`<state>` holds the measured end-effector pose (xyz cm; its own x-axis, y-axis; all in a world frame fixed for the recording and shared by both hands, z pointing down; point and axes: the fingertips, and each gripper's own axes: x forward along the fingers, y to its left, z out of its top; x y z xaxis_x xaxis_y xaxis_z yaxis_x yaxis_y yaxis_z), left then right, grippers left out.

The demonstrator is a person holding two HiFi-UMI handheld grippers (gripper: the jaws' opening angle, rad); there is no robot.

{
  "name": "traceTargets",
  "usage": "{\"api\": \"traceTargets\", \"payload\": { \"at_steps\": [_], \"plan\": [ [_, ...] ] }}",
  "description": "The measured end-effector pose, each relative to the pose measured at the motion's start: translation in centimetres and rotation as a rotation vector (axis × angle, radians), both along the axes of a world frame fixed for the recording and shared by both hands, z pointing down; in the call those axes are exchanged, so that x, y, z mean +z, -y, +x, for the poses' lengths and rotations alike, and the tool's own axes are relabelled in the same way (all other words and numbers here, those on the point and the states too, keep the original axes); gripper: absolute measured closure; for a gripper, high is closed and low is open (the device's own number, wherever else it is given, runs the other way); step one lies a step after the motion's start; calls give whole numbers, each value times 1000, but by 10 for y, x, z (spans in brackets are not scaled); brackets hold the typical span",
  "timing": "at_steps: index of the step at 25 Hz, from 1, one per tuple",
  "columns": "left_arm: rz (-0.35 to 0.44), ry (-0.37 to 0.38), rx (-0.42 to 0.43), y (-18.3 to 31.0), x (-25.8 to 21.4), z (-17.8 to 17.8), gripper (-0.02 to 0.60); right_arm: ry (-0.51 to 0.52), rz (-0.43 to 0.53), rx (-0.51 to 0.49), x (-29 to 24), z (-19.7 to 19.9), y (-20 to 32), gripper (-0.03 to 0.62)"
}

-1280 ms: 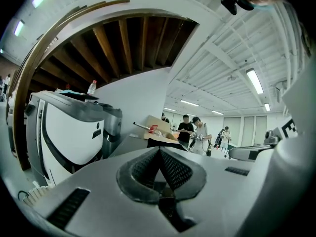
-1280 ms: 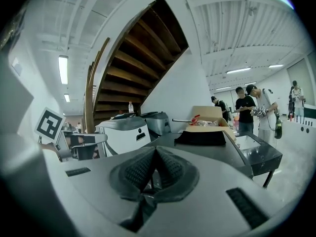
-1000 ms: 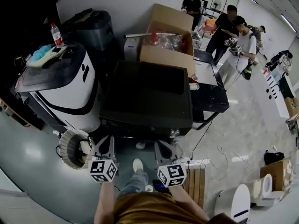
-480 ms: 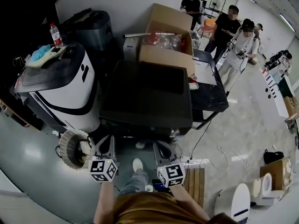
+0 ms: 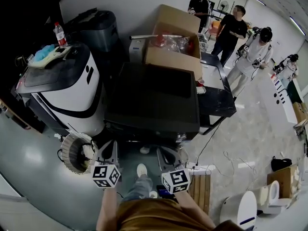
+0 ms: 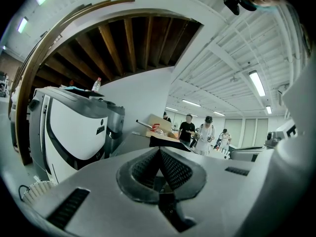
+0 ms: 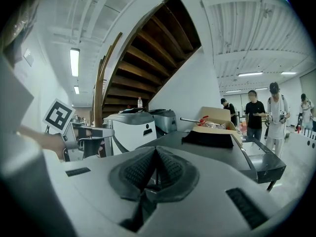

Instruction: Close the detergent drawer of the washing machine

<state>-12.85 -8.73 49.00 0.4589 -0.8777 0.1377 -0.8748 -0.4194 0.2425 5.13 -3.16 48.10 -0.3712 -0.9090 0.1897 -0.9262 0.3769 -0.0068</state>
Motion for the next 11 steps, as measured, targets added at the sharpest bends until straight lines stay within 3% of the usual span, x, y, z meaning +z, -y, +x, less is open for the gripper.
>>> {"api": "traceTargets", "payload": {
  "at_steps": [11],
  "plan": [
    [-7, -8, -4, -2, 3, -6, 557, -5, -4, 19, 1, 2, 0, 582]
  ]
}}
